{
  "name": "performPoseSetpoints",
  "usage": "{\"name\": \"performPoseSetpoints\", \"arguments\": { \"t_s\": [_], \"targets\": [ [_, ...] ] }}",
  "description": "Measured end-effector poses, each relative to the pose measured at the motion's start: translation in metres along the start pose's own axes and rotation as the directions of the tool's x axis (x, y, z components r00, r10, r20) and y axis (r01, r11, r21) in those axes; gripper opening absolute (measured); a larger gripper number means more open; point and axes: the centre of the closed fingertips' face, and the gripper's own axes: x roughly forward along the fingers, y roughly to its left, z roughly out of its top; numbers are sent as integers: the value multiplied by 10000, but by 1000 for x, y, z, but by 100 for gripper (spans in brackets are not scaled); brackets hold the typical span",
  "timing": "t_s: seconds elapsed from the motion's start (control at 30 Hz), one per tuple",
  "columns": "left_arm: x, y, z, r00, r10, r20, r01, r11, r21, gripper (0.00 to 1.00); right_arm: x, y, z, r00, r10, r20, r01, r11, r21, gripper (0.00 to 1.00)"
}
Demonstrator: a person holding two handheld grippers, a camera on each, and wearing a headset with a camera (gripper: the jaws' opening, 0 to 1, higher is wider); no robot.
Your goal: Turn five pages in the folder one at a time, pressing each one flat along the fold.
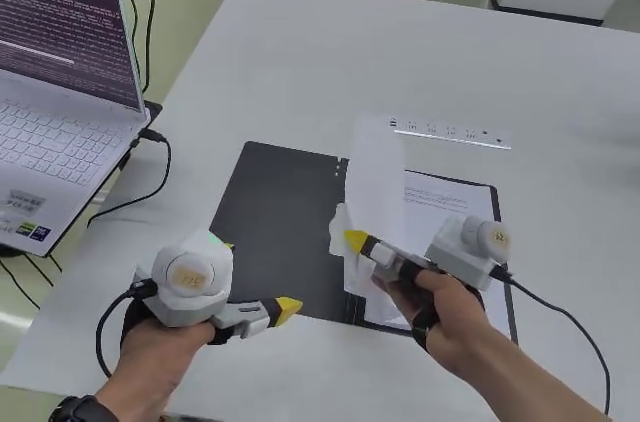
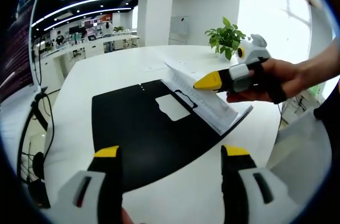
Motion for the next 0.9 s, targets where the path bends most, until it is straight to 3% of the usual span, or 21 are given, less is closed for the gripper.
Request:
{"name": "performPoseSetpoints", "arguments": {
  "t_s": [0.37, 0.9],
  "targets": [
    [-8, 12, -2, 9998, 182, 98, -180, 9996, -209, 76, 21, 3, -16, 9987, 120, -492, -118, 9999, 41, 0],
    [-10, 17, -5, 9995, 277, 179, -268, 9984, -493, 75, 50, 11, -31, 9935, 382, -1074, -366, 9992, 161, 0]
  ]
}}
